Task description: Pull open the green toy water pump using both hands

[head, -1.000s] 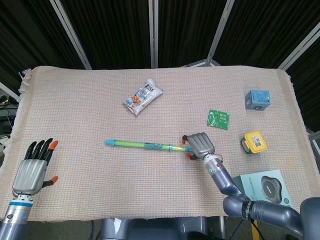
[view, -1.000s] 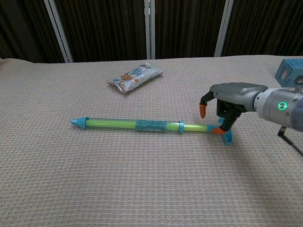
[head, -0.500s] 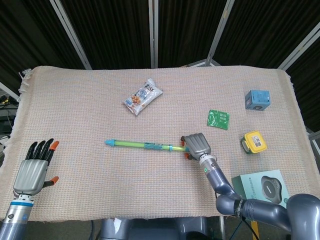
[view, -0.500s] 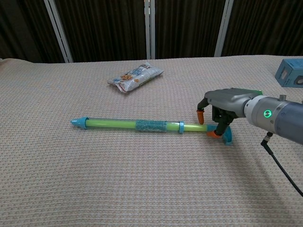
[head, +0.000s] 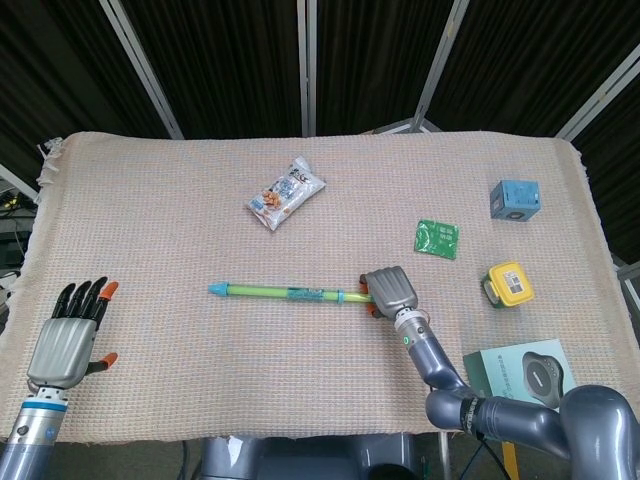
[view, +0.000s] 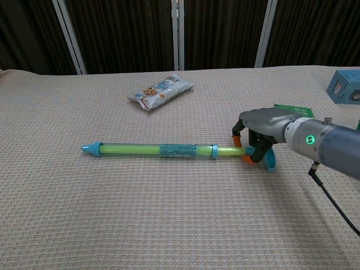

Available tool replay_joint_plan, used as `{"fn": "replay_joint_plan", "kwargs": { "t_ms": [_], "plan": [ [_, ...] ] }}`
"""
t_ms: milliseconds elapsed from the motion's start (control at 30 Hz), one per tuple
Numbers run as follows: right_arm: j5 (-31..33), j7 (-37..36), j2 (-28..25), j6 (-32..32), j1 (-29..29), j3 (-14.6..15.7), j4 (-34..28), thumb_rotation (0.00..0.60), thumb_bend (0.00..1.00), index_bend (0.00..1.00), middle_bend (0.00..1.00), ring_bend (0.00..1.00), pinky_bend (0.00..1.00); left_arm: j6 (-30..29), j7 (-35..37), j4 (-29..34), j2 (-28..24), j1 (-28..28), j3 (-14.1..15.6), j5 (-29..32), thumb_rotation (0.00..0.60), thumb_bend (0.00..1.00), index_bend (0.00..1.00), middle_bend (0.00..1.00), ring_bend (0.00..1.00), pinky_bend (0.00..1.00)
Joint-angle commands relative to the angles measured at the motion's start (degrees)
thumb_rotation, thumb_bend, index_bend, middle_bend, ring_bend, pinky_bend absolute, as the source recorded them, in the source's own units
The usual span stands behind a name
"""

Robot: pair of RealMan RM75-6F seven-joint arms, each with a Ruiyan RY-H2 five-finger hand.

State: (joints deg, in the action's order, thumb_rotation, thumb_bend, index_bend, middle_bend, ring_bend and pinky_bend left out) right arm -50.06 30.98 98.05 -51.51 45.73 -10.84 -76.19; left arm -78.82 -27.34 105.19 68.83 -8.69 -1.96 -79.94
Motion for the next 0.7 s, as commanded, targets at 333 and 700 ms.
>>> {"fn": "replay_joint_plan", "kwargs": {
  "t_ms": [333, 700],
  "plan": [
    [2.3, 2.0, -1.3, -1.0, 0.2, 0.3, -2.5, 0.600, 0.46, 0.68, 1.00, 1.00, 1.00, 5.4, 6.7, -6.1, 4.0, -5.9, -3.4, -0.9, 0.600, 0.00, 0.06, 0.67, 0.61, 0.59],
    [6.1, 4.2, -1.9, -1.8, 1.0, -0.2, -3.7, 0.600, 0.48, 0.70, 1.00, 1.00, 1.00, 16.4, 12.0, -16.0, 12.9, -16.0, -6.4, -0.6, 0.600, 0.10, 0.31, 0.92, 0.86, 1.00]
  ]
}}
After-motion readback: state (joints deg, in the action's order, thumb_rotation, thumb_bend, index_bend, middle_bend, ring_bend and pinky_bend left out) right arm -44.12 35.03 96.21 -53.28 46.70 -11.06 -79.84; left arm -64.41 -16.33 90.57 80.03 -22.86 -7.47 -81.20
